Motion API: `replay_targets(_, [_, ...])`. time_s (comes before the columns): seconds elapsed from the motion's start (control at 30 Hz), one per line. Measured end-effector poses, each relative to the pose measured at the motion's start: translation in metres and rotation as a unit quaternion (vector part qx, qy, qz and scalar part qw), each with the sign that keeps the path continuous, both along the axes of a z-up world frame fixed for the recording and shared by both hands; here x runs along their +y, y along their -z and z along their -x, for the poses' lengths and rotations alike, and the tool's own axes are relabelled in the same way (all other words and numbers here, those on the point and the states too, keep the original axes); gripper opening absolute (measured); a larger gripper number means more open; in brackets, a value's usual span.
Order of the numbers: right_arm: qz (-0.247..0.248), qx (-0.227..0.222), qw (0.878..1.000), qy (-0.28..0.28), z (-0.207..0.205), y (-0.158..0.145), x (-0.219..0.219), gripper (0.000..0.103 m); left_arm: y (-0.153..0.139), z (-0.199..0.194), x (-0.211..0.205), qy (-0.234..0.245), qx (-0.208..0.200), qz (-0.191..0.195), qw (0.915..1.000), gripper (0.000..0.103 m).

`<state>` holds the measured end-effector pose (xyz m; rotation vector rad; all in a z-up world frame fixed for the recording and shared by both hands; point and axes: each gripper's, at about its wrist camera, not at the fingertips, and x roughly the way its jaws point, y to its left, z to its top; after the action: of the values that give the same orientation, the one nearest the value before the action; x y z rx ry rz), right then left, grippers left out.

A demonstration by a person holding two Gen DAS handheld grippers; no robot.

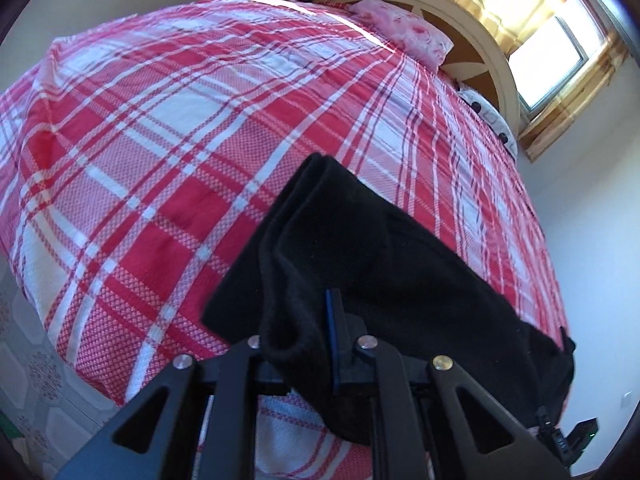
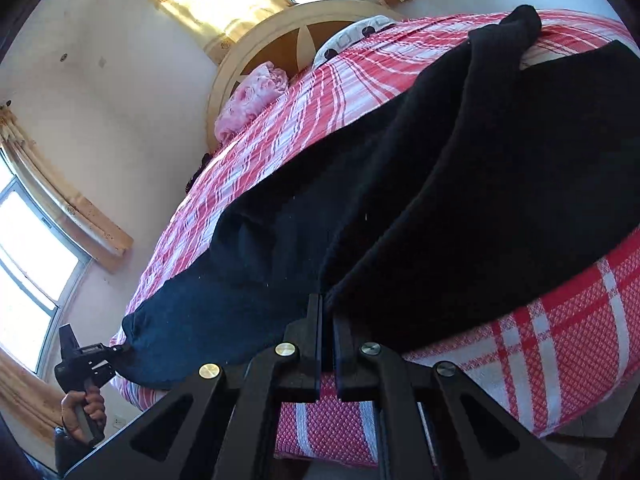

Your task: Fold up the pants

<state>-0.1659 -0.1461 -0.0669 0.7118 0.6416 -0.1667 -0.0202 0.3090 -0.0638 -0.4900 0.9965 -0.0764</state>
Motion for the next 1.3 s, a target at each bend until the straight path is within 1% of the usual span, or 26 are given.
replay_targets(0.03, [0.007, 0.002, 1.000, -0.002, -0.001, -0.001, 0.001, 0.004, -0.002, 0.000, -0.003, 0.002, -0.003, -0.020, 0.9998, 0.018])
replay_targets(0.1, [0.017, 0.006, 1.000, -0.007, -0.004, -0.003, 0.001, 0.006, -0.004, 0.000, -0.005, 0.004, -0.007, -0.041, 0.9991, 0.021])
replay_targets(0.13, [0.011, 0.006, 1.000, -0.008, -0.005, -0.002, -0.001, 0.007, -0.008, 0.001, -0.005, 0.005, -0.011, -0.051, 0.9986, 0.023])
replay_targets(0.2, [-0.028, 0.007, 1.000, -0.003, -0.002, -0.001, -0.009, 0.013, -0.016, 0.004, -0.002, -0.007, -0.023, -0.080, 0.9965, 0.031])
replay_targets(0.23, [-0.042, 0.006, 0.999, 0.003, 0.001, -0.002, -0.012, 0.015, -0.024, 0.007, 0.001, -0.024, -0.038, -0.117, 0.9921, 0.036])
replay_targets(0.27, [-0.051, 0.001, 0.999, 0.010, 0.007, -0.005, -0.015, 0.020, -0.028, 0.008, 0.003, -0.039, -0.047, -0.148, 0.9871, 0.042])
replay_targets(0.3, [-0.049, -0.008, 0.999, 0.022, 0.015, -0.010, -0.018, 0.029, -0.035, 0.010, 0.006, -0.059, -0.057, -0.183, 0.9798, 0.045])
replay_targets(0.33, [-0.043, -0.020, 0.998, 0.035, 0.023, -0.018, -0.021, 0.035, -0.040, 0.013, 0.010, -0.077, -0.066, -0.205, 0.9735, 0.048])
replay_targets(0.37, [-0.035, -0.035, 0.997, 0.054, 0.033, -0.027, -0.025, 0.046, -0.046, 0.016, 0.014, -0.091, -0.076, -0.213, 0.9698, 0.048])
replay_targets(0.4, [-0.025, -0.047, 0.996, 0.071, 0.040, -0.035, -0.028, 0.053, -0.049, 0.018, 0.016, -0.096, -0.082, -0.211, 0.9693, 0.048])
replay_targets(0.47, [0.008, -0.067, 0.993, 0.092, 0.045, -0.054, -0.028, 0.054, -0.055, 0.022, 0.017, -0.091, -0.098, -0.199, 0.9709, 0.048])
replay_targets(0.5, [0.027, -0.073, 0.993, 0.084, 0.040, -0.063, -0.026, 0.054, -0.057, 0.024, 0.012, -0.079, -0.108, -0.193, 0.9721, 0.048])
replay_targets(0.57, [0.052, -0.074, 0.995, 0.033, 0.019, -0.078, -0.014, 0.054, -0.059, 0.024, -0.004, -0.052, -0.119, -0.191, 0.9730, 0.048])
replay_targets(0.6, [0.062, -0.074, 0.995, -0.009, -0.001, -0.084, -0.004, 0.054, -0.058, 0.023, -0.015, -0.034, -0.122, -0.193, 0.9729, 0.048])
replay_targets(0.67, [0.074, -0.068, 0.993, -0.066, -0.034, -0.088, 0.014, 0.054, -0.048, 0.022, -0.039, 0.005, -0.122, -0.200, 0.9722, 0.048])
replay_targets(0.7, [0.077, -0.066, 0.990, -0.098, -0.055, -0.087, 0.026, 0.054, -0.045, 0.020, -0.047, 0.014, -0.119, -0.203, 0.9719, 0.048])
replay_targets(0.77, [0.073, -0.056, 0.982, -0.164, -0.097, -0.081, 0.050, 0.054, -0.034, 0.015, -0.062, 0.029, -0.105, -0.207, 0.9724, 0.048])
replay_targets(0.8, [0.073, -0.043, 0.977, -0.197, -0.122, -0.075, 0.066, 0.054, -0.027, 0.010, -0.064, 0.031, -0.096, -0.203, 0.9740, 0.048])
replay_targets(0.93, [0.066, -0.015, 0.957, -0.283, -0.191, -0.055, 0.112, 0.054, -0.010, 0.000, -0.062, 0.019, -0.067, -0.181, 0.9810, 0.048])
replay_targets(1.0, [0.076, -0.002, 0.944, -0.321, -0.220, -0.045, 0.133, 0.054, -0.009, -0.002, -0.062, 0.013, -0.073, -0.189, 0.9792, 0.049])
replay_targets(1.07, [0.095, 0.013, 0.936, -0.339, -0.238, -0.037, 0.149, 0.054, -0.008, -0.002, -0.063, 0.015, -0.073, -0.198, 0.9774, 0.049])
replay_targets(1.1, [0.096, 0.022, 0.931, -0.352, -0.245, -0.030, 0.157, 0.054, -0.007, -0.003, -0.063, 0.014, -0.072, -0.201, 0.9768, 0.049])
replay_targets(1.17, [0.088, 0.037, 0.924, -0.370, -0.254, -0.019, 0.164, 0.054, -0.006, -0.005, -0.062, 0.010, -0.072, -0.202, 0.9767, 0.049])
replay_targets(1.23, [0.092, 0.056, 0.915, -0.389, -0.253, -0.011, 0.177, 0.054, -0.004, -0.006, -0.064, 0.007, -0.073, -0.212, 0.9746, 0.051])
replay_targets(1.3, [0.103, 0.064, 0.907, -0.403, -0.240, -0.010, 0.185, 0.054, -0.003, -0.007, -0.071, 0.013, -0.073, -0.230, 0.9703, 0.058])
